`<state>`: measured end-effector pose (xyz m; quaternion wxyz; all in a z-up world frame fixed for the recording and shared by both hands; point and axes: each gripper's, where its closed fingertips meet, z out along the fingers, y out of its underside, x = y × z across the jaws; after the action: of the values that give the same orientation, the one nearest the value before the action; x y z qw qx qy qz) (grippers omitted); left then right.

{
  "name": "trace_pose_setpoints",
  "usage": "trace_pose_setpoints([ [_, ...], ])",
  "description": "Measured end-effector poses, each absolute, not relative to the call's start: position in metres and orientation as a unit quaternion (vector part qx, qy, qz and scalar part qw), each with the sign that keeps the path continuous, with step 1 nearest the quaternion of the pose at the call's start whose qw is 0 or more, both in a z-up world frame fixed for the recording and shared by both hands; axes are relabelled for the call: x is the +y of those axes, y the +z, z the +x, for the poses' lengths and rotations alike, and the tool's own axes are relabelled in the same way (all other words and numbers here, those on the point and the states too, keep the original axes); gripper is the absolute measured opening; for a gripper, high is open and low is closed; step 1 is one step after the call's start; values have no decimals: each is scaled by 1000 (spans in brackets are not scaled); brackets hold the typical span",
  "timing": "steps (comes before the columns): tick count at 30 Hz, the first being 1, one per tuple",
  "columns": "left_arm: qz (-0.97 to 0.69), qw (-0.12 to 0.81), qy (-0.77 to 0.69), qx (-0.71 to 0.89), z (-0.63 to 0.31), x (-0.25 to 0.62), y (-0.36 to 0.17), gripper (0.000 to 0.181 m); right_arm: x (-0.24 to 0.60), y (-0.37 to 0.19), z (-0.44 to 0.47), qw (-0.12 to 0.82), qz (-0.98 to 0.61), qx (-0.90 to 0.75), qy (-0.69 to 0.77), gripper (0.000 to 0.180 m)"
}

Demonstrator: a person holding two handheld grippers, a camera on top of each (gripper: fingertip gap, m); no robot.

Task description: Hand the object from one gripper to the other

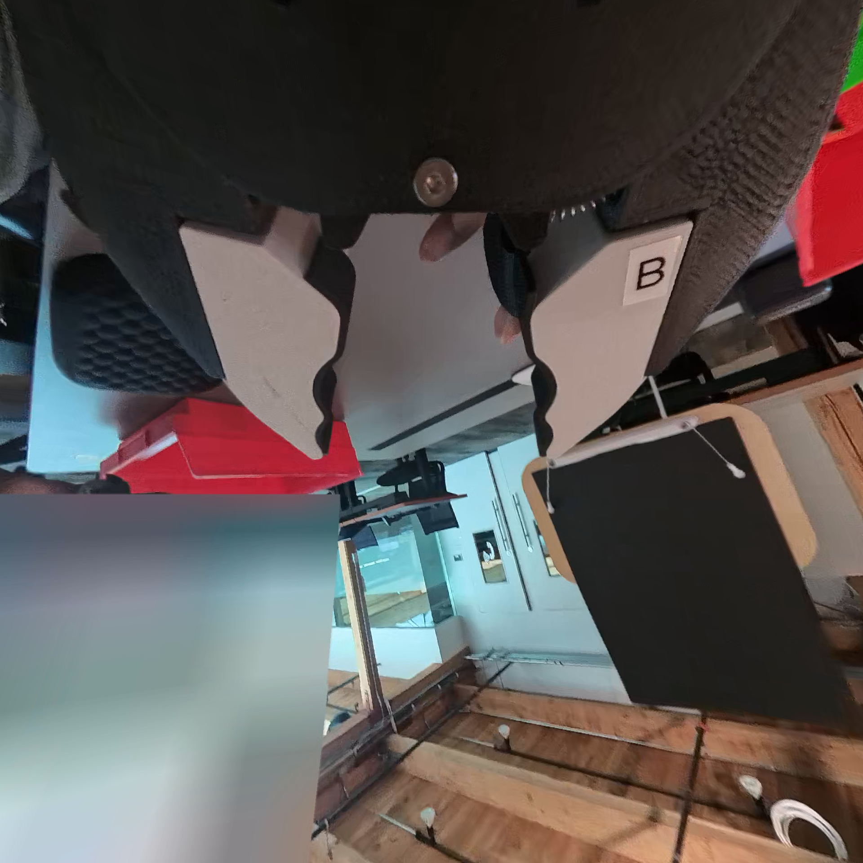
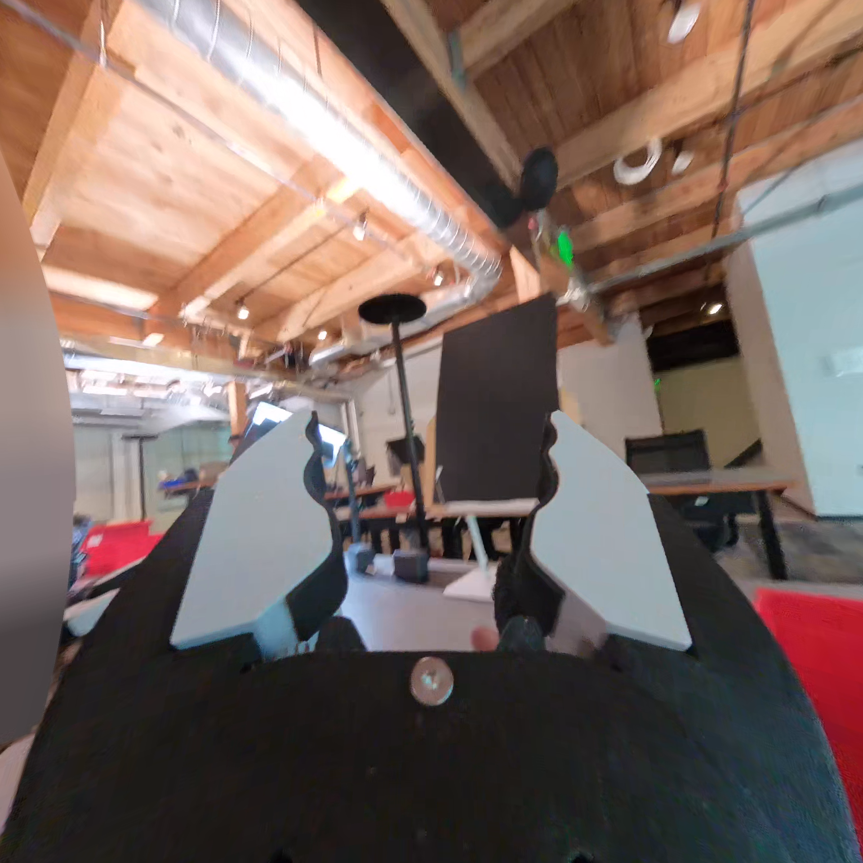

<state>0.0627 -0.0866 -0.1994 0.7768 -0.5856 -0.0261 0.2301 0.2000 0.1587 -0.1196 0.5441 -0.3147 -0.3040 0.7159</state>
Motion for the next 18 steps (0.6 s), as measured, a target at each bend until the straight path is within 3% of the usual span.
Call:
trace_pose_setpoints([
  [4,-645,733,207,-51,51,-58,-245,83,116,-187,142,506,-360,-447,644,103],
  [9,-671,700,238,-57,42,-47,-264,77,124,-274,93,450,-460,-516,566,103],
  [11,-685,686,244,-31,48,-42,-270,72,132,-279,87,392,-500,-502,586,81],
  [15,-718,638,270,65,69,-28,-289,69,148,-274,90,305,-524,-428,671,78],
  [18,-721,609,314,100,73,-23,-297,65,151,-258,104,307,-488,-395,715,66],
])
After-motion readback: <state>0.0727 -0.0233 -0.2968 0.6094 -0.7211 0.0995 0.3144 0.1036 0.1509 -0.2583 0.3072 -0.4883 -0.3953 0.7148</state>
